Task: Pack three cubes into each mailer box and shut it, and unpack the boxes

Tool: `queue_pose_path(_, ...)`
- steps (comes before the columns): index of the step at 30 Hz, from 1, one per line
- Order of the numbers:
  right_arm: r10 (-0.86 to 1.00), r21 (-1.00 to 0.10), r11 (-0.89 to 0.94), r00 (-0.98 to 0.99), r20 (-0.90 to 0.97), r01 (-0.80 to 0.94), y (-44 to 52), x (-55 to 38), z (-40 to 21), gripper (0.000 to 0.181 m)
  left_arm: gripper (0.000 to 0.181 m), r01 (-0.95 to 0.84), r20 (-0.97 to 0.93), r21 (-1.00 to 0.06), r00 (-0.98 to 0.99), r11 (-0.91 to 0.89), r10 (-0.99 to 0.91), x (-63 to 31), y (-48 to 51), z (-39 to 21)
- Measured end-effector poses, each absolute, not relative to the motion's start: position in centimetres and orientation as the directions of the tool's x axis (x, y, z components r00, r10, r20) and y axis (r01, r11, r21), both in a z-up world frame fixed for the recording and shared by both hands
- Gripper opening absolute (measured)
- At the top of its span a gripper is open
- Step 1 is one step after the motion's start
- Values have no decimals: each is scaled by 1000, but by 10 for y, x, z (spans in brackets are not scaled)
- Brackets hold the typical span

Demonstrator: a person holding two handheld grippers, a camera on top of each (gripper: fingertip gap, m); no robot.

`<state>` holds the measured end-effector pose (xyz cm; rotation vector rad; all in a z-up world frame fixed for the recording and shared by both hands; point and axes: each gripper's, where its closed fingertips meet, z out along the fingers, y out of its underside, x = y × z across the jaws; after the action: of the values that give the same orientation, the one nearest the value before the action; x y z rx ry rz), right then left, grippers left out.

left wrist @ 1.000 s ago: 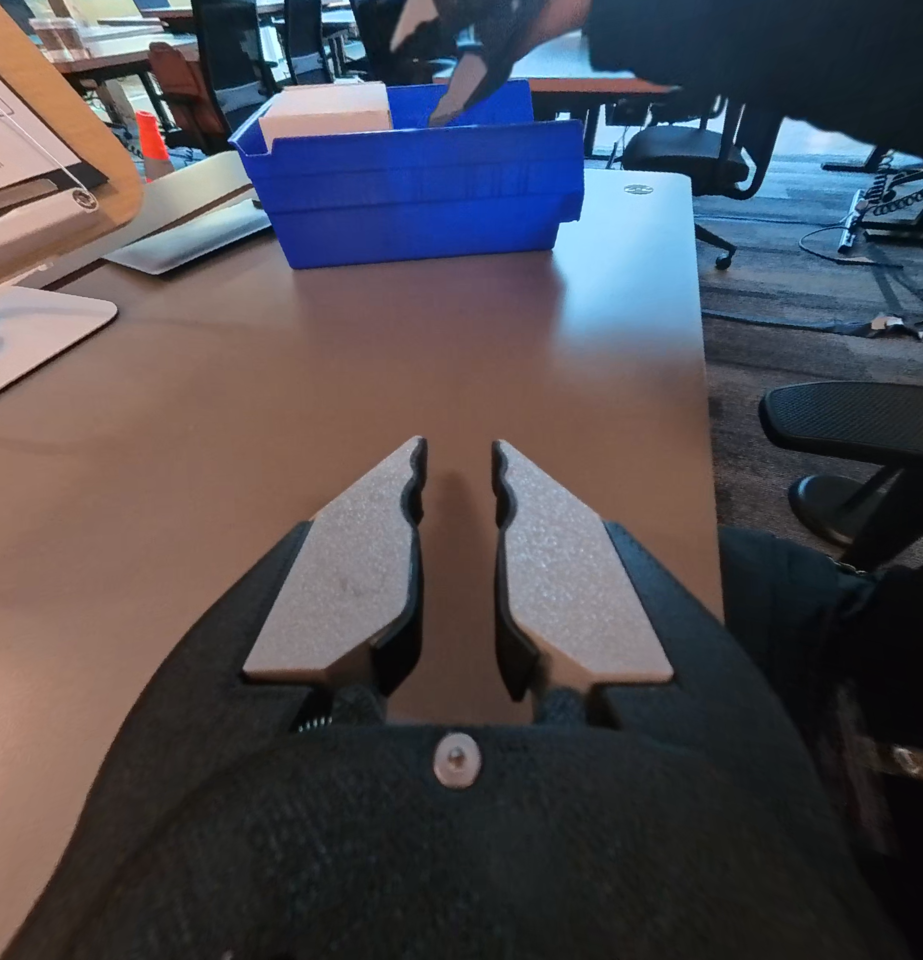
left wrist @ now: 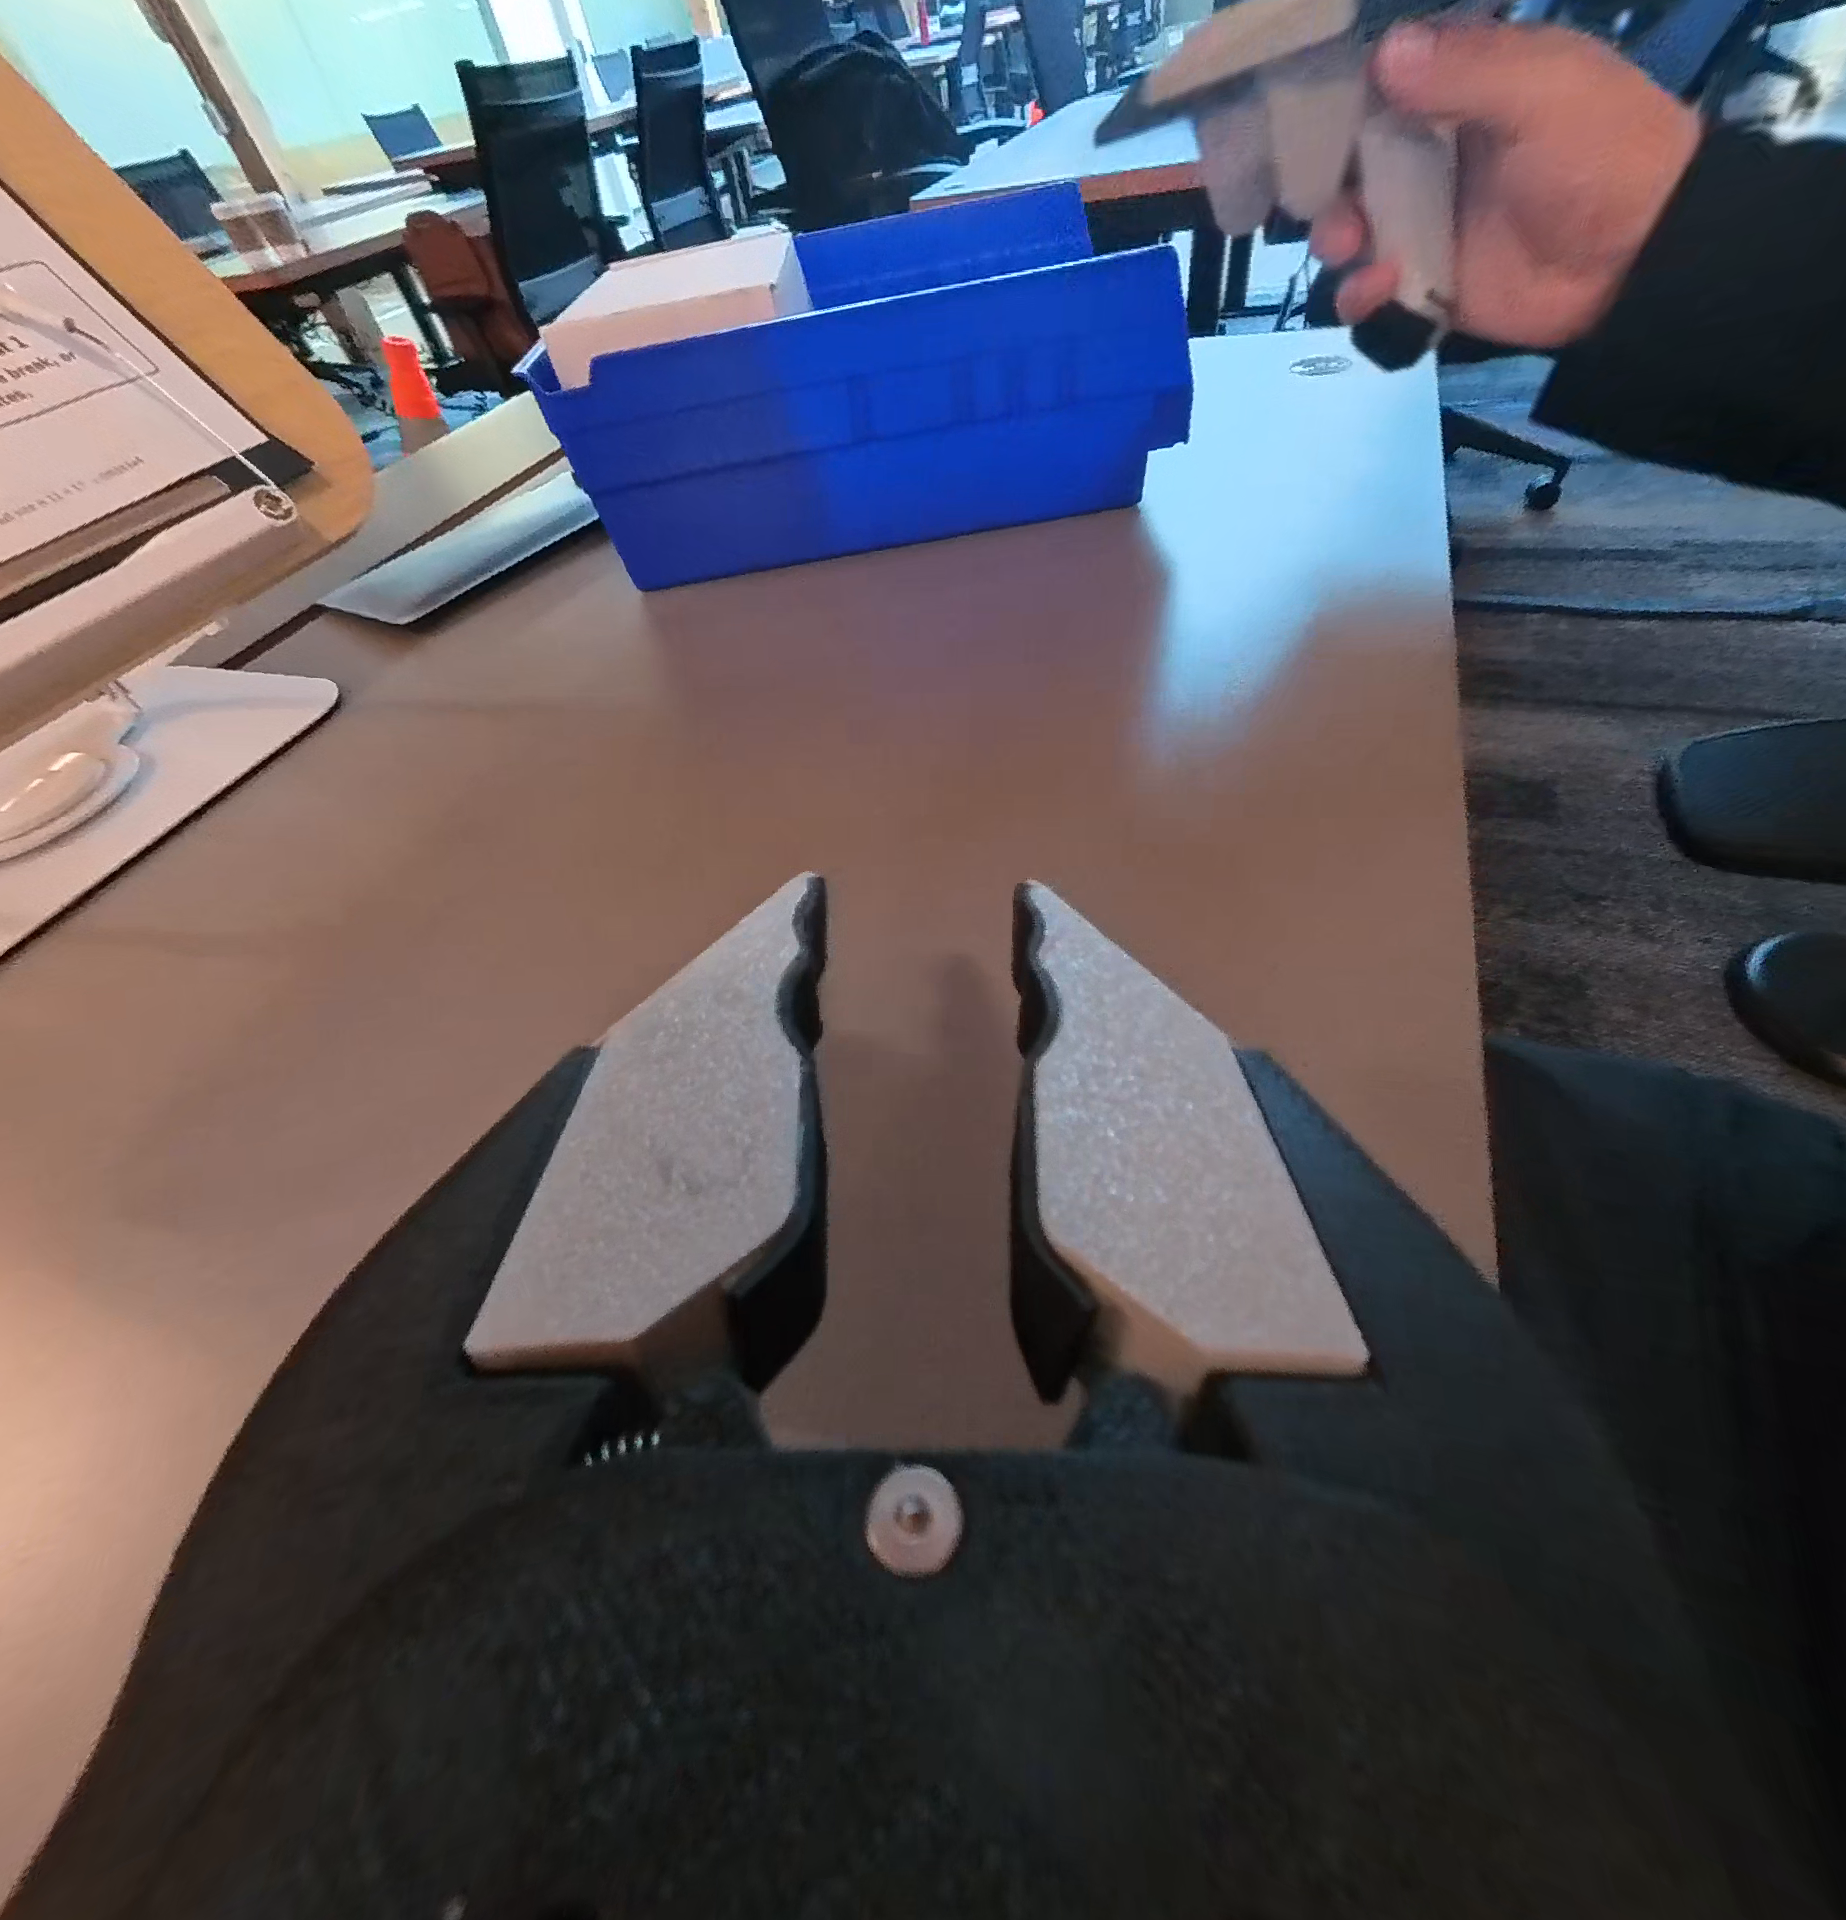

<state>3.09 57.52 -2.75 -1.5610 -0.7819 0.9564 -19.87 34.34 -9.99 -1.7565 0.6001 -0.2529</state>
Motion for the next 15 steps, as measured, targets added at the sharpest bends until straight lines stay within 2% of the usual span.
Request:
queue_pose_path(2, 892, -979, -185, 404, -202, -79, 555, 21, -25, 78, 35, -254, -141, -953, 853, -164, -502, -201, 344, -99)
queue_pose_path(3, 880, -981, -190, 438, -184, -30, 554, 17, -37, 82, 37, -246, -139, -956, 861, -162, -489, -203, 345, -98)
queue_pose_path(4, 859, -982, -183, 492, -141, 38, 557, 16, -49, 94, 38, -237, -136, -958, 867, -158, -479, -205, 345, -96)
queue_pose_path(5, 838, -984, -153, 539, -80, 92, 561, 15, -57, 95, 38, -228, -132, -962, 873, -153, -470, -207, 345, -95)
queue_pose_path(10, 746, -962, 57, 629, 218, 266, 576, 4, -73, 84, 38, -212, -115, -962, 883, -169, -456, -210, 347, -95)
queue_pose_path(15, 730, -959, 42, 646, 221, 281, 588, -9, -86, 71, 39, -225, -103, -950, 880, -218, -464, -209, 350, -103)
